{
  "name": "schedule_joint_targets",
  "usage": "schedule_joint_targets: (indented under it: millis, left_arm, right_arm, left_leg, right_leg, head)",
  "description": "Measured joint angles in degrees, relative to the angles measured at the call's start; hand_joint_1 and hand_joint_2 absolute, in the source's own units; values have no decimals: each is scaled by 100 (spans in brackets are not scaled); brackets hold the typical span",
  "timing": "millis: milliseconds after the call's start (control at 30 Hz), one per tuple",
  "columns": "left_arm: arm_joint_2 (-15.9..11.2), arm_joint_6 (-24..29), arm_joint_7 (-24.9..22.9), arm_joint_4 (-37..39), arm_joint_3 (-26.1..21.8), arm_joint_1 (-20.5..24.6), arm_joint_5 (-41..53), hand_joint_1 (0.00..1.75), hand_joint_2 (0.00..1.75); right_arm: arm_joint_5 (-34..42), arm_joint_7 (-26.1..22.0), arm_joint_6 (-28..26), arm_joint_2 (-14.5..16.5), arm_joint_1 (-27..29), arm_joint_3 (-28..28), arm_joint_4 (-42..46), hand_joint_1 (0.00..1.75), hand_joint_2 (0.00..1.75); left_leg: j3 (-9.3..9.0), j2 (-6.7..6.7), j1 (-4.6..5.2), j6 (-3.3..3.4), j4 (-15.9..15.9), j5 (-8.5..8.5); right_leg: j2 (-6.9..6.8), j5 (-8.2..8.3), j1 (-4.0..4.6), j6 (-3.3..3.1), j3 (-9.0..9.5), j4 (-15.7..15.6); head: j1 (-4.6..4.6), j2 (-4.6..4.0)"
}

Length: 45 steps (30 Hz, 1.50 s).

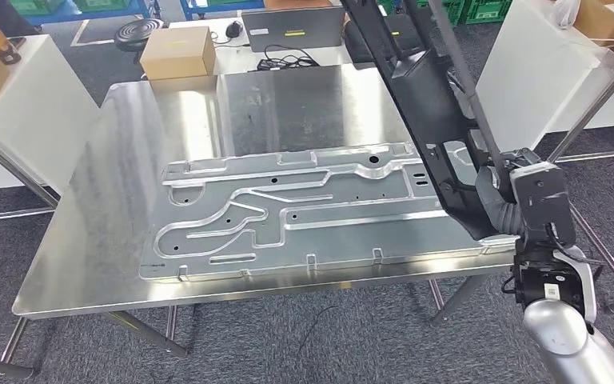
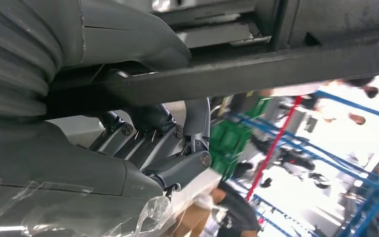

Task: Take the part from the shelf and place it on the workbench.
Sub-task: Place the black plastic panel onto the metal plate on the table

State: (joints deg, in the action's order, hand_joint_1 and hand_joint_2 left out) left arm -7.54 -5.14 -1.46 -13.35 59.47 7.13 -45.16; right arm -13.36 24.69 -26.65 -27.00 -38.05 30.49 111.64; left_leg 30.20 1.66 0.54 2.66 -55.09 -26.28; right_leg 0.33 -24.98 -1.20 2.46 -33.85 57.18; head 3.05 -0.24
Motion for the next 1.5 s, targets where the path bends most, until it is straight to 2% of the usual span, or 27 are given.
schedule_joint_targets:
  millis: [167, 333, 600, 700, 767, 833, 867, 900, 933, 1000, 1033, 1067, 1100, 1167, 1200, 1233, 1267, 1300, 1367, 1400, 1433, 1467, 1500]
  left_arm:
    - [2, 35, 124, -13, -125, 1, -201, 0, 175]
    - [2, 50, 121, -31, -228, -2, -281, 0, 175]
    - [9, 110, 15, -39, -310, -24, -190, 0, 175]
    - [296, 347, -122, -60, -310, -25, 163, 0, 175]
    - [644, 621, -233, -84, -273, -26, 379, 0, 175]
    - [854, 766, -282, -97, -233, -27, 465, 0, 175]
    - [911, 784, -288, -97, -223, -29, 470, 0, 175]
    - [941, 769, -286, -98, -221, -34, 468, 0, 175]
    - [969, 755, -284, -99, -220, -40, 468, 0, 175]
    - [1023, 757, -285, -101, -218, -48, 477, 0, 175]
    - [1038, 759, -285, -101, -218, -52, 476, 0, 175]
    - [1054, 757, -284, -101, -218, -57, 474, 0, 175]
    - [1068, 757, -284, -101, -217, -64, 474, 0, 175]
    - [1083, 758, -284, -97, -216, -89, 475, 0, 175]
    - [1081, 759, -284, -90, -216, -99, 479, 0, 175]
    - [1077, 759, -284, -84, -215, -106, 482, 0, 175]
    - [1074, 760, -285, -77, -214, -110, 486, 0, 175]
    - [1074, 760, -286, -73, -213, -110, 489, 0, 175]
    - [1079, 757, -286, -72, -211, -103, 488, 0, 175]
    - [1086, 752, -283, -72, -209, -88, 483, 0, 175]
    - [1094, 743, -278, -72, -207, -68, 475, 0, 175]
    - [1103, 732, -267, -72, -205, -45, 461, 0, 175]
    - [1111, 718, -248, -72, -203, -27, 441, 0, 175]
  right_arm:
    - [-691, -16, 171, 316, -234, 256, -889, 175, 175]
    - [-1008, -209, 109, 735, -439, 479, -1771, 175, 175]
    - [-1328, -147, -72, 1085, -627, 617, -2420, 175, 175]
    - [-1656, 195, -113, 1138, -681, 636, -2502, 175, 175]
    - [-1871, 425, -89, 1161, -710, 644, -2510, 175, 175]
    - [-2006, 528, -42, 1173, -725, 645, -2495, 175, 175]
    - [-2054, 542, -18, 1174, -725, 648, -2489, 175, 175]
    - [-2098, 548, -2, 1176, -728, 654, -2482, 175, 175]
    - [-2138, 550, 9, 1179, -725, 664, -2478, 175, 175]
    - [-2192, 553, 16, 1186, -714, 684, -2475, 175, 175]
    - [-2207, 554, 16, 1190, -704, 690, -2473, 175, 175]
    - [-2217, 555, 16, 1195, -695, 693, -2473, 175, 175]
    - [-2236, 555, 15, 1201, -690, 696, -2472, 175, 175]
    - [-2322, 552, 11, 1212, -678, 700, -2464, 175, 175]
    - [-2397, 548, 12, 1217, -688, 700, -2455, 175, 175]
    - [-2486, 543, 24, 1222, -710, 703, -2435, 175, 175]
    - [-2580, 538, 47, 1231, -738, 706, -2408, 175, 175]
    - [-2669, 537, 83, 1241, -788, 709, -2377, 175, 175]
    - [-2802, 556, 178, 1273, -864, 714, -2313, 175, 175]
    - [-2849, 571, 226, 1289, -893, 716, -2295, 175, 175]
    - [-2886, 586, 268, 1305, -907, 720, -2281, 175, 175]
    - [-2919, 596, 306, 1316, -908, 731, -2273, 175, 175]
    - [-2947, 599, 331, 1324, -900, 747, -2269, 175, 175]
  left_leg:
    - [3, 1, 7, 0, -1, 0]
    - [-1, 4, 8, 1, -3, 1]
    - [1, 8, 28, 16, -31, -9]
    - [11, 7, 55, 70, -52, -26]
    - [-5, 17, 79, 145, 6, -27]
    - [-100, 31, 57, 200, 129, -16]
    - [-171, 37, 37, 219, 176, -15]
    - [-238, 32, 19, 229, 201, -14]
    - [-288, 28, 9, 239, 213, -16]
    - [-321, 28, -9, 240, 208, -46]
    - [-337, 31, -27, 221, 205, -68]
    - [-367, 38, -55, 191, 203, -100]
    - [-425, 48, -97, 148, 199, -149]
    - [-569, 61, -178, 28, 194, -290]
    - [-636, 59, -203, -38, 190, -368]
    - [-668, 52, -201, -96, 197, -434]
    - [-699, 42, -192, -141, 206, -479]
    - [-733, 38, -193, -170, 202, -495]
    - [-668, 26, -204, -205, -47, -405]
    - [-500, 15, -201, -220, -355, -336]
    - [-252, 0, -190, -233, -747, -315]
    - [45, -15, -165, -245, -1150, -385]
    - [336, -21, -137, -245, -1472, -552]
  right_leg:
    - [-1, 3, -9, 0, 1, -5]
    - [-5, 4, -10, 1, -1, -5]
    - [-7, 9, -23, 7, -1, -16]
    - [-12, 18, -51, 31, 4, -27]
    - [-14, 82, -80, 88, 18, -12]
    - [-13, 176, -74, 156, 17, 70]
    - [-12, 174, -64, 180, -16, 168]
    - [-10, 77, -57, 191, -86, 310]
    - [-8, -75, -57, 206, -223, 550]
    - [-6, -395, -67, 254, -627, 1214]
    - [-7, -456, -80, 287, -797, 1448]
    - [-10, -410, -97, 317, -883, 1509]
    - [-13, -238, -124, 354, -834, 1307]
    - [-22, 235, -202, 470, -515, 503]
    - [-23, 348, -218, 492, -383, 148]
    - [-22, 380, -219, 460, -322, -25]
    - [-13, 329, -206, 384, -317, -61]
    - [-5, 249, -181, 274, -324, -38]
    - [17, 174, -176, 115, -234, -12]
    - [18, 126, -173, 65, -161, -16]
    - [17, 82, -171, 24, -82, -20]
    - [10, 33, -163, -9, -7, -23]
    - [6, -15, -150, -30, 63, -25]
  head:
    - [-1, 0]
    - [-1, 0]
    - [-1, 0]
    - [0, 0]
    - [11, 0]
    - [8, 0]
    - [2, 0]
    - [-12, 0]
    - [-15, 0]
    - [-20, 0]
    - [-19, 0]
    - [-20, 0]
    - [-20, 0]
    - [-22, 0]
    - [-26, 0]
    - [-29, 0]
    - [-29, 0]
    - [-29, 0]
    - [-23, 0]
    - [-23, 0]
    - [-22, -1]
    - [-21, -1]
    - [-21, -1]
